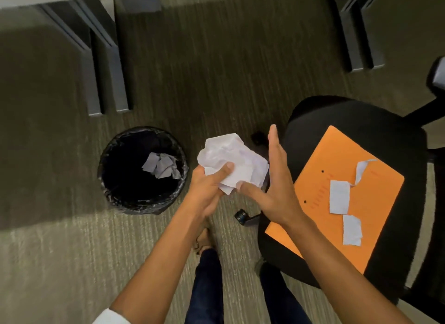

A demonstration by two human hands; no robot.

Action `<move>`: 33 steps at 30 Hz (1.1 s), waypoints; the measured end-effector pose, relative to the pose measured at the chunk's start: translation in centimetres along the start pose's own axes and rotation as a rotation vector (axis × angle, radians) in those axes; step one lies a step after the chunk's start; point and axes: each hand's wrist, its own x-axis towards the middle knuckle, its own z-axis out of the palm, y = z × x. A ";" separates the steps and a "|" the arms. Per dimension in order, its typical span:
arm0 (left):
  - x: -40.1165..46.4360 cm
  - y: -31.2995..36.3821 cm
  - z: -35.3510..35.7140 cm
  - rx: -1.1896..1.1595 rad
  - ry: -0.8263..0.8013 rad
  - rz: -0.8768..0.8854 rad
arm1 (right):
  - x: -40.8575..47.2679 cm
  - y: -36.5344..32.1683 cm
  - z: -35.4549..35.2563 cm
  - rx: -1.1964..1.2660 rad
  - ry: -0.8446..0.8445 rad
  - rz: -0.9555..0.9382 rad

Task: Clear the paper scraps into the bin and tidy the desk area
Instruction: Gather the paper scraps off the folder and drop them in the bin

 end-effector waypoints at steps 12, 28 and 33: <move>0.6 5.8 -14.1 -0.085 0.291 0.066 | 5.0 -4.4 7.4 0.455 -0.087 0.202; 1.7 6.4 -22.9 0.068 0.448 -0.393 | 5.1 -1.2 9.0 0.447 -0.029 0.367; 1.8 4.1 -20.5 0.399 0.437 -0.452 | 3.5 1.5 5.5 0.362 0.026 0.420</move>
